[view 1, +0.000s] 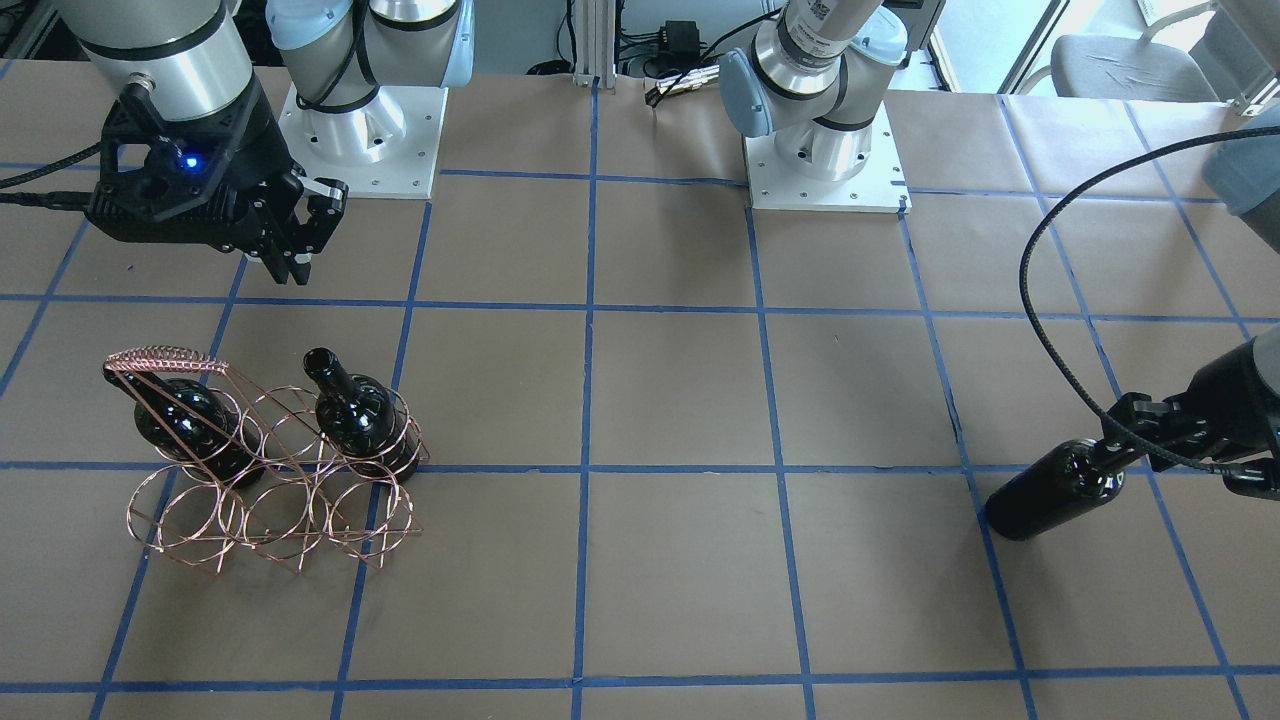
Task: Place wine into wine basket
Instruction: 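Lower the left gripper and grasp the bottle's neck, then lift the bottle with the left gripper and stand it upright mid-table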
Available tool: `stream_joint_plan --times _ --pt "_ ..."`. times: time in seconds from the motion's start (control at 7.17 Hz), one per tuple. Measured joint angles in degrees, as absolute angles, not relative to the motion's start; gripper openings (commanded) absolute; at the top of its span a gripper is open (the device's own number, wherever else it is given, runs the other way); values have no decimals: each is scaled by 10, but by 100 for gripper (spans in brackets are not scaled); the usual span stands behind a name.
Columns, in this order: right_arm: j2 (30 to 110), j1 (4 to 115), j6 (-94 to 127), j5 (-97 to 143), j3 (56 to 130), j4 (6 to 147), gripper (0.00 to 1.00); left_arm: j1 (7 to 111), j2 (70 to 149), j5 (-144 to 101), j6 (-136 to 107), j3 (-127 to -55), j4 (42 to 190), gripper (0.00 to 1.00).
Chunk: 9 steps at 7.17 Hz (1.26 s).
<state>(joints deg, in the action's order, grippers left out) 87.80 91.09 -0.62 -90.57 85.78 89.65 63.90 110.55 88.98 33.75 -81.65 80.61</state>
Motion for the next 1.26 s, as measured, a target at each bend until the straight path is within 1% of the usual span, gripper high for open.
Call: stream_joint_plan --times 0.14,0.28,0.42,0.56,0.98,1.26 --pt "878 911 -6 -901 858 896 17 639 1105 890 338 -816 811 58" --pt "878 911 -6 -899 858 896 47 639 1105 890 337 -816 815 17" --pt "878 911 -5 -898 858 896 62 639 1105 890 337 -817 819 0" --pt "878 911 -5 -898 858 897 74 639 1104 890 337 -816 824 0" --pt "878 911 -5 -898 858 898 74 641 1096 889 333 -815 833 0" --pt "878 911 -5 -901 858 897 74 675 1064 881 269 -815 852 0"
